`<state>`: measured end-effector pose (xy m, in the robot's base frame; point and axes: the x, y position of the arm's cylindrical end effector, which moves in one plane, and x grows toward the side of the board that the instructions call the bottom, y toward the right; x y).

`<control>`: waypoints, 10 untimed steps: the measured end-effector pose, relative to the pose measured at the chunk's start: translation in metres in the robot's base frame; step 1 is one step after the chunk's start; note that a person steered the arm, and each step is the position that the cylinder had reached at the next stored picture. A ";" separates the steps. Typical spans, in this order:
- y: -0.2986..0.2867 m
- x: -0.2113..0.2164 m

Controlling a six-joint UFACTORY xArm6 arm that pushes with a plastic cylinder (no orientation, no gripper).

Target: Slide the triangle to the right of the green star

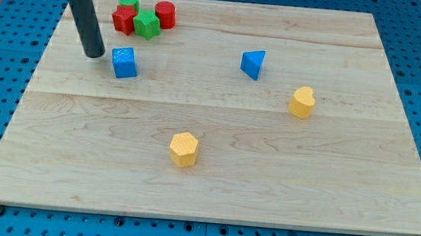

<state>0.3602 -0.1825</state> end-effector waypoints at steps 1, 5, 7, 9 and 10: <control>0.083 0.001; 0.287 0.001; 0.166 -0.044; 0.231 -0.043; 0.238 -0.050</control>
<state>0.3104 0.0559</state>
